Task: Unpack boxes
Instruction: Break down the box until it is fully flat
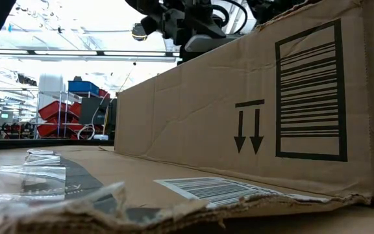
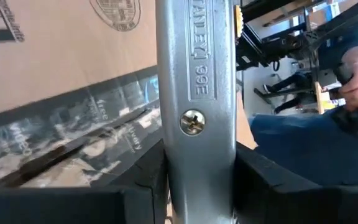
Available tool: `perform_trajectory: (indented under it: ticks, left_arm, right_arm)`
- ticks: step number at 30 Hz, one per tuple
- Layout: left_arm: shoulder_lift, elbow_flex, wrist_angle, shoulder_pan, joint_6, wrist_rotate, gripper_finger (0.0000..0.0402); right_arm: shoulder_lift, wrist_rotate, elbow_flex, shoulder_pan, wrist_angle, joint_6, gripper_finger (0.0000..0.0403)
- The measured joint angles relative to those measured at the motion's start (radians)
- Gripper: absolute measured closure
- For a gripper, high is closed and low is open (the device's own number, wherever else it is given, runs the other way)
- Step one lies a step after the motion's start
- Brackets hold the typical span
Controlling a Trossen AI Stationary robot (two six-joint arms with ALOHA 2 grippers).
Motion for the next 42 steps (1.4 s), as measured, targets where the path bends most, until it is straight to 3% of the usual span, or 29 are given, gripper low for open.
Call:
perform_trajectory:
  ticks: [5, 8, 12, 17, 22, 27, 34, 42]
  left_arm:
    - [-0.003, 0.0, -0.051, -0.026, 0.024, -0.049, 0.0295]
    - [-0.008, 0.0, -0.105, -0.06, 0.028, -0.122, 0.0295]
    - [-0.04, 0.003, -0.107, -0.127, 0.003, -0.228, 0.0295]
    - [-0.058, 0.06, -0.198, -0.218, -0.035, -0.37, 0.0295]
    - [-0.059, 0.098, -0.382, -0.301, -0.037, -0.508, 0.0295]
    - [-0.059, 0.098, -0.472, -0.372, -0.088, -0.537, 0.0295]
    - [-0.047, 0.093, -0.488, -0.445, -0.2, -0.547, 0.0295]
    - [0.013, 0.09, -0.501, -0.462, -0.164, -0.651, 0.0295]
  right_arm:
    - [-0.067, 0.023, 0.052, 0.015, -0.229, 0.251, 0.0303]
    - [-0.133, -0.018, 0.052, 0.014, -0.343, 0.451, 0.0302]
    - [-0.213, -0.116, 0.052, 0.026, -0.416, 0.71, 0.0301]
    - [-0.288, -0.128, 0.038, 0.112, -0.451, 0.874, 0.0301]
    - [-0.313, -0.133, -0.075, 0.232, -0.395, 0.969, 0.0301]
    - [-0.286, -0.143, -0.205, 0.326, -0.281, 0.987, 0.0301]
    - [-0.244, -0.09, -0.231, 0.279, -0.208, 0.922, 0.0301]
    - [-0.186, -0.091, -0.308, 0.208, -0.108, 0.914, 0.0301]
